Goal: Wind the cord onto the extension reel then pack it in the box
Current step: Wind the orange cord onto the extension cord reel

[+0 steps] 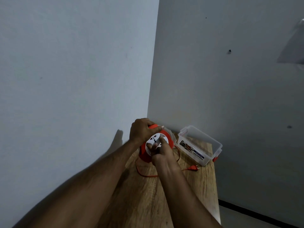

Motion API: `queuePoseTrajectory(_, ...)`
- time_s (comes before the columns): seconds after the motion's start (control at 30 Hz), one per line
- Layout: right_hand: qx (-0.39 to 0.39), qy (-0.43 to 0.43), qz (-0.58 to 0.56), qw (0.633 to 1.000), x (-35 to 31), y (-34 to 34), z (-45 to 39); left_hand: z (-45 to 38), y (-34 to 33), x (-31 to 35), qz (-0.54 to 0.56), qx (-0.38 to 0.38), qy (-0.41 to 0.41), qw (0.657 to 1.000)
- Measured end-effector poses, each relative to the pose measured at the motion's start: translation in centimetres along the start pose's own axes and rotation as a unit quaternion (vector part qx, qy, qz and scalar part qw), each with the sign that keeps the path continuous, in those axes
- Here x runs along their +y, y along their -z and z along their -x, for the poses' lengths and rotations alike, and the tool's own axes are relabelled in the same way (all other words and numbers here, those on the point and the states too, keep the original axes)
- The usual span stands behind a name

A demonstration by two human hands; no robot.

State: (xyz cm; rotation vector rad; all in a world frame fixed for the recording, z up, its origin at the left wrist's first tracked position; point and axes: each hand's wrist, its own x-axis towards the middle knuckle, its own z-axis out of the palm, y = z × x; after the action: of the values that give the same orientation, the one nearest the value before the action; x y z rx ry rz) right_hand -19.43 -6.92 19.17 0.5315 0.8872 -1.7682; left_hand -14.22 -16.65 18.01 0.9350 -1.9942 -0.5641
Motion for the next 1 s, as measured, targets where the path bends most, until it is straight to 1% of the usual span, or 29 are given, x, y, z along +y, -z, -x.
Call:
queuePoseTrajectory(0.03, 0.004, 0.017, 0.051, 0.999, 0.2, 0.4, 0.1, -0.1, 0.1, -0.2, 0.003, 0.000, 0.010, 1.000)
queuePoseTrajectory(0.07, 0.010, 0.063, 0.116, 0.991, 0.3, 1.0, 0.0, -0.2, 0.3, -0.3, 0.004, 0.002, 0.021, 1.000)
queuePoseTrajectory(0.1, 0.018, 0.154, 0.190, 0.969, 0.4, 1.9, -0.2, -0.3, 0.4, -0.3, 0.002, 0.003, 0.031, 1.000)
queuePoseTrajectory(0.13, 0.023, 0.282, 0.283, 0.917, 0.5, 3.0, -0.4, -0.4, 0.6, -0.4, -0.002, 0.001, 0.036, 0.999)
queuePoseTrajectory(0.17, 0.029, 0.419, 0.388, 0.820, 0.5, 4.0, -0.5, -0.5, 0.7, -0.4, -0.006, -0.002, 0.038, 0.999)
queuePoseTrajectory(0.2, 0.030, 0.536, 0.474, 0.698, 0.3, 5.0, -0.5, -0.6, 0.9, -0.4, -0.010, -0.006, 0.038, 0.999)
queuePoseTrajectory(0.23, 0.025, 0.613, 0.532, 0.584, 0.2, 5.6, -0.6, -0.7, 1.0, -0.4, -0.012, -0.009, 0.037, 0.999)
queuePoseTrajectory(0.27, 0.027, 0.648, 0.576, 0.498, 0.2, 5.7, -0.8, -0.7, 1.0, -0.3, -0.013, -0.010, 0.037, 0.999)
queuePoseTrajectory(0.3, 0.031, 0.654, 0.614, 0.441, 0.2, 5.7, -0.9, -0.7, 0.9, -0.2, -0.011, -0.008, 0.036, 0.999)
queuePoseTrajectory(0.33, 0.041, 0.641, 0.649, 0.407, 0.3, 5.6, -0.9, -0.6, 0.8, -0.2, -0.006, -0.006, 0.034, 0.999)
queuePoseTrajectory(0.37, 0.050, 0.627, 0.674, 0.387, 0.5, 5.5, -0.9, -0.5, 0.7, -0.1, -0.003, -0.006, 0.034, 0.999)
queuePoseTrajectory(0.4, 0.053, 0.617, 0.689, 0.375, 0.6, 5.4, -0.9, -0.4, 0.5, 0.1, 0.000, -0.007, 0.035, 0.999)
queuePoseTrajectory(0.43, 0.055, 0.610, 0.697, 0.372, 0.7, 5.3, -0.8, -0.3, 0.3, 0.2, 0.003, -0.009, 0.035, 0.999)
queuePoseTrajectory(0.47, 0.055, 0.603, 0.700, 0.379, 0.6, 5.1, -0.8, -0.3, 0.1, 0.4, 0.008, -0.009, 0.036, 0.999)
queuePoseTrajectory(0.57, 0.054, 0.584, 0.698, 0.411, 0.2, 4.6, -0.7, -0.3, 0.1, 0.6, 0.019, -0.020, 0.031, 0.999)
queuePoseTrajectory(0.67, 0.018, 0.562, 0.677, 0.476, -0.3, 4.1, -0.6, -0.2, 0.2, 0.6, 0.016, -0.024, 0.027, 0.999)
queuePoseTrajectory(0.73, -0.009, 0.557, 0.641, 0.527, -0.4, 4.1, -0.8, -0.2, 0.4, 0.5, 0.018, -0.017, 0.026, 0.999)
queuePoseTrajectory(0.83, -0.027, 0.550, 0.555, 0.623, 0.3, 4.1, -1.2, -0.3, 0.5, 0.6, 0.014, -0.017, 0.016, 1.000)
queuePoseTrajectory(0.87, -0.017, 0.548, 0.523, 0.653, 0.6, 4.1, -1.3, -0.3, 0.4, 0.7, 0.015, -0.015, 0.014, 1.000)
queuePoseTrajectory(0.93, 0.037, 0.524, 0.472, 0.708, 1.0, 3.4, -1.5, -0.2, 0.3, 0.8, 0.017, -0.005, 0.015, 1.000)
queuePoseTrajectory(1.0, 0.096, 0.441, 0.426, 0.784, 1.4, 2.8, -1.6, -0.1, 0.1, 0.7, 0.016, 0.010, 0.015, 1.000)
